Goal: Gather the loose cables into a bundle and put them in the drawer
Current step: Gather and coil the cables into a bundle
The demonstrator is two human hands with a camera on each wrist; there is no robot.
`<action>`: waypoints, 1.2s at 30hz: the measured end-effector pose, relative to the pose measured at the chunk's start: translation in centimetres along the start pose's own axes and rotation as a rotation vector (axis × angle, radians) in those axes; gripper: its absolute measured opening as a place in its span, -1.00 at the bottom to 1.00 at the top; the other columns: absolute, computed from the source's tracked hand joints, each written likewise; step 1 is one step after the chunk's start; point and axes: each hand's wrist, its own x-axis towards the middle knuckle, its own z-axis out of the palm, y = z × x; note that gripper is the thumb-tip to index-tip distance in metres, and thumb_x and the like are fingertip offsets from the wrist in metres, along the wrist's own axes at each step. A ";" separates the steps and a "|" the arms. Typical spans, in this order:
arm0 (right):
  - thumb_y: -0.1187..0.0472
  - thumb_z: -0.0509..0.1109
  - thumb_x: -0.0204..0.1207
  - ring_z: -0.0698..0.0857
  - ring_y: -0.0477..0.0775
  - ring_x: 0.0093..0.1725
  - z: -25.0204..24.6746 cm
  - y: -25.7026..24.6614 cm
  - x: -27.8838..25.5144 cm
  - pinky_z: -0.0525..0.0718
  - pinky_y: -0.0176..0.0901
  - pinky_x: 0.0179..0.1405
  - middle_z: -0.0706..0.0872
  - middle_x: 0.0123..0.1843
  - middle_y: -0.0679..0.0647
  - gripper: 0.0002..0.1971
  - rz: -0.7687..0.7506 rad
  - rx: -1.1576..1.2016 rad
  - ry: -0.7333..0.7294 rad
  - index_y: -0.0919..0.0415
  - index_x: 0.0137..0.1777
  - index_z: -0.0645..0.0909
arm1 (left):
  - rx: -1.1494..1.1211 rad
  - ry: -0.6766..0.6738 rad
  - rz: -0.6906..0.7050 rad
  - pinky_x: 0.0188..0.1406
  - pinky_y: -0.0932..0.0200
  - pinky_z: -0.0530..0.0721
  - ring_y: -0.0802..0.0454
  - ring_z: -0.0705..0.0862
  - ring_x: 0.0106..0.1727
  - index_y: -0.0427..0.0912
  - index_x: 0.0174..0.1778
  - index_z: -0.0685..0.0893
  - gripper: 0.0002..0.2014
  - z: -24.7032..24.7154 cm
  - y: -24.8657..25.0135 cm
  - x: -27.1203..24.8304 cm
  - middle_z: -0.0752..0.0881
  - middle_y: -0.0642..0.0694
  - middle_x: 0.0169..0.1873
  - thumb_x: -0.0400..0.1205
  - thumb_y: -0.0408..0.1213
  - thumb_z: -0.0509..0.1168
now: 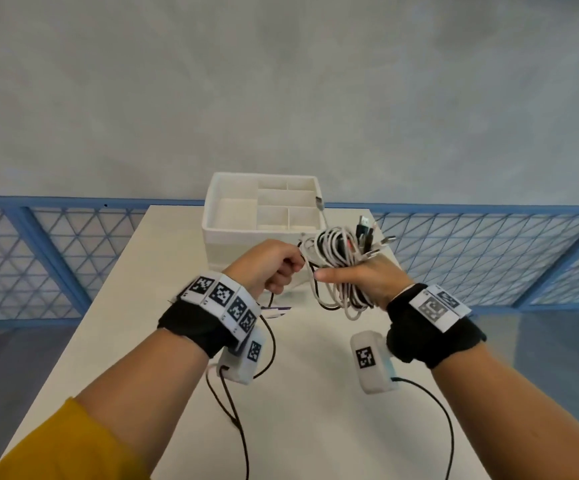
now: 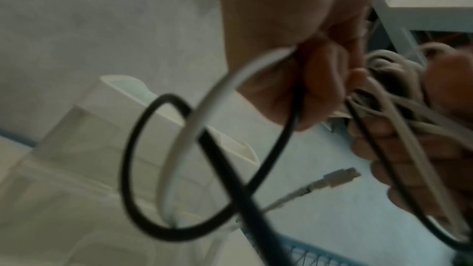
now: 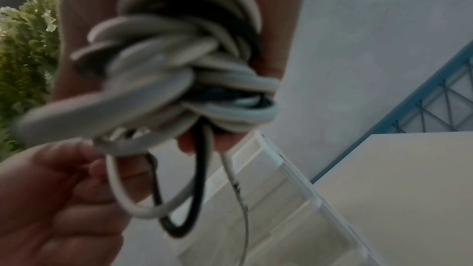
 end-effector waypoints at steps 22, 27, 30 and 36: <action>0.42 0.51 0.28 0.68 0.05 -0.29 -0.8 1.5 1.4 0.64 -0.11 -0.18 0.70 -0.37 0.08 -0.88 0.179 0.204 0.319 0.21 -0.28 0.67 | 0.308 -0.232 0.203 0.02 0.31 0.46 0.18 0.55 -0.11 0.05 -0.23 0.74 -0.85 -5.3 -2.7 -0.5 0.69 0.21 -0.27 0.42 -0.01 0.32; 0.27 0.55 0.27 0.65 0.03 -0.22 -0.1 0.4 1.8 0.61 -0.08 -0.09 0.69 -0.32 0.01 -0.87 0.123 0.040 0.299 0.09 -0.26 0.66 | 0.141 -0.261 0.224 0.13 0.23 0.62 0.14 0.73 -0.06 -0.07 0.02 0.58 -0.79 -2.3 -2.5 -0.4 0.80 0.10 -0.19 0.53 -0.10 0.27; 0.31 0.55 0.24 0.63 0.03 -0.28 0.5 0.2 2.3 0.56 -0.08 -0.14 0.67 -0.35 0.02 -0.86 0.098 0.077 0.365 0.12 -0.30 0.65 | 0.037 -0.158 0.259 -0.13 0.28 0.66 0.20 0.61 -0.46 -0.13 -0.14 0.61 -0.87 -0.7 -2.9 -0.3 0.62 0.12 -0.62 0.65 -0.31 0.16; 0.35 0.56 0.24 0.66 0.11 -0.21 0.4 1.0 1.2 0.62 0.02 0.01 0.70 -0.32 0.05 -0.83 0.114 0.060 0.338 0.09 -0.29 0.66 | 0.381 -0.084 0.293 -0.14 0.27 0.43 0.13 0.51 -0.25 -0.04 -0.22 0.76 -0.91 -3.2 -2.8 -0.7 0.53 0.09 -0.30 0.54 -0.24 0.34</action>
